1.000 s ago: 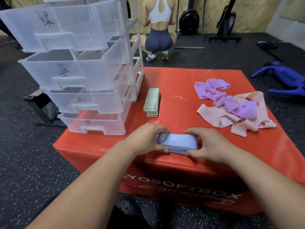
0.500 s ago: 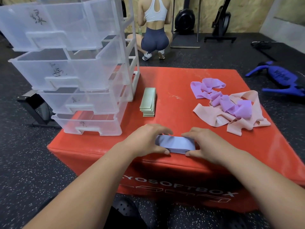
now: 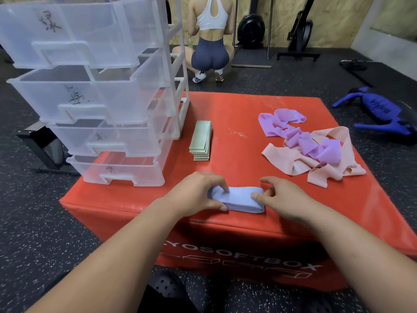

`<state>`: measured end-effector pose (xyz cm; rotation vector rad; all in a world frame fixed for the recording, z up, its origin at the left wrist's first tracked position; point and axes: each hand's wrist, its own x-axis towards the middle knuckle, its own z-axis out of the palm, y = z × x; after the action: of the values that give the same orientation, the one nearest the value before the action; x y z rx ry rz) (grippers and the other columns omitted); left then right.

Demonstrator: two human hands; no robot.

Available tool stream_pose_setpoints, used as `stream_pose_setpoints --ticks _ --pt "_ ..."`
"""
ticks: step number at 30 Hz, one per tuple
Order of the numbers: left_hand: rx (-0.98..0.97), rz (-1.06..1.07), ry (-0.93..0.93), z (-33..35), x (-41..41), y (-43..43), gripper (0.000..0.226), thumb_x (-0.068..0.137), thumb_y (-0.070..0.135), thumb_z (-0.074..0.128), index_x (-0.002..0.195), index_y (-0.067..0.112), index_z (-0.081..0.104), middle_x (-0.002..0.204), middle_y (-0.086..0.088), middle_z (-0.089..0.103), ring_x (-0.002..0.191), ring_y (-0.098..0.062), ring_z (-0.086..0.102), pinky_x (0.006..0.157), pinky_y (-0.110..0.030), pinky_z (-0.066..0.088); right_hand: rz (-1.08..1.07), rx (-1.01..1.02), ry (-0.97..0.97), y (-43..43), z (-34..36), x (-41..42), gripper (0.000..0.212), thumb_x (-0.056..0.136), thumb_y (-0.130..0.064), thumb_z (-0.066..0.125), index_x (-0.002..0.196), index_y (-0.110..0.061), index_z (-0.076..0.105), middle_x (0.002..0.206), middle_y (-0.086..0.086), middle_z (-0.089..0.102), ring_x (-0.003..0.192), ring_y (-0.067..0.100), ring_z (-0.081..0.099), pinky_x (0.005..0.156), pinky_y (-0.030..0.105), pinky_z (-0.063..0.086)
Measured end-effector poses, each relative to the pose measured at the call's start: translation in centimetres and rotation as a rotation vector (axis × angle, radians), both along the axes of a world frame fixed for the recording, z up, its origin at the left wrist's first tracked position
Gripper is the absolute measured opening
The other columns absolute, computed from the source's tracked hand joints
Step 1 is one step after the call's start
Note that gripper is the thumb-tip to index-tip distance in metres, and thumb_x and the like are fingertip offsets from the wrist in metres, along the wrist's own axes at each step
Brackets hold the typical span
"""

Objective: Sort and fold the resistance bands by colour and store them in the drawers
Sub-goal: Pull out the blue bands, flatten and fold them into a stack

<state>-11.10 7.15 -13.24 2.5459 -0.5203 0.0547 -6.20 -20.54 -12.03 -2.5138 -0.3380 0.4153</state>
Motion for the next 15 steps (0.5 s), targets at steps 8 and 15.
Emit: stream_pose_setpoints --ticks 8,15 --pt "0.009 0.014 -0.062 -0.5 -0.4 0.1 0.048 0.074 0.059 0.089 0.108 0.034 0.066 0.094 0.013 0.062 0.081 -0.014 0.058 0.071 -0.043 0.052 -0.213 0.190 0.053 3.2 0.6 -1.7 0.045 0.073 -0.030 0.079 0.112 -0.028 0.056 0.087 -0.001 0.067 0.071 0.018 0.062 0.063 0.032 0.047" --pt "-0.403 0.106 0.110 0.8 -0.1 -1.1 0.023 0.092 0.039 0.081 0.100 0.029 0.061 0.128 0.011 0.069 0.126 0.000 0.061 0.104 -0.041 0.054 0.024 0.425 -0.137 3.6 3.7 -0.9 0.058 0.075 -0.013 0.073 0.126 -0.033 0.053 0.096 -0.002 0.061 0.078 0.013 0.058 0.078 0.038 0.055"
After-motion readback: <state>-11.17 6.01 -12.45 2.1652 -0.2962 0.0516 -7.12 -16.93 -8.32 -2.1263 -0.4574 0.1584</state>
